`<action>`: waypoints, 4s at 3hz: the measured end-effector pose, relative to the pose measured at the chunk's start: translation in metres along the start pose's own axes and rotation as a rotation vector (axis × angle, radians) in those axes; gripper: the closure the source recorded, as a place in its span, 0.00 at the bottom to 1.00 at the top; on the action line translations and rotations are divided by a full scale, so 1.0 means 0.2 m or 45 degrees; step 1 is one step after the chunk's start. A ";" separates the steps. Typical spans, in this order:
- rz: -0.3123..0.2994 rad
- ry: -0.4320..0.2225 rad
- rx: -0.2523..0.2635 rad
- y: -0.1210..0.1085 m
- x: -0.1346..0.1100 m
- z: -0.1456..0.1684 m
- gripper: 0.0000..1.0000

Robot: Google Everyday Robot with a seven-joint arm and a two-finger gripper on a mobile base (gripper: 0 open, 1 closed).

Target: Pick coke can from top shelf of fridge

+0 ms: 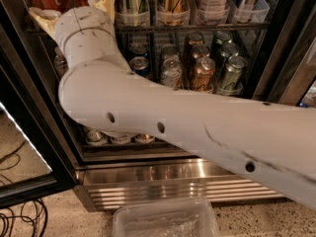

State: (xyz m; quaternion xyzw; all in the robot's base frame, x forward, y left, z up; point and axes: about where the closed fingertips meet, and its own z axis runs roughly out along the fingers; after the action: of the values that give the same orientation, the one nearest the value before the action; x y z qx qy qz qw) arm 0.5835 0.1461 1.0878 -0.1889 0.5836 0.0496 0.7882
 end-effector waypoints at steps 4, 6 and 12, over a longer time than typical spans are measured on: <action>0.008 0.013 0.153 -0.03 0.03 0.05 0.28; 0.071 0.036 0.160 -0.05 0.09 0.05 0.31; 0.061 0.034 0.148 -0.17 0.15 0.34 0.39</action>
Offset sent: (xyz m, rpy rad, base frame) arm 0.0140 -0.0136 0.0014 0.0277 -0.0358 -0.1603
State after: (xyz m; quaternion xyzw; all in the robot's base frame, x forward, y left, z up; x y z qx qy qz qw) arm 0.6642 0.1354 1.0843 -0.1294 0.6004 0.0317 0.7885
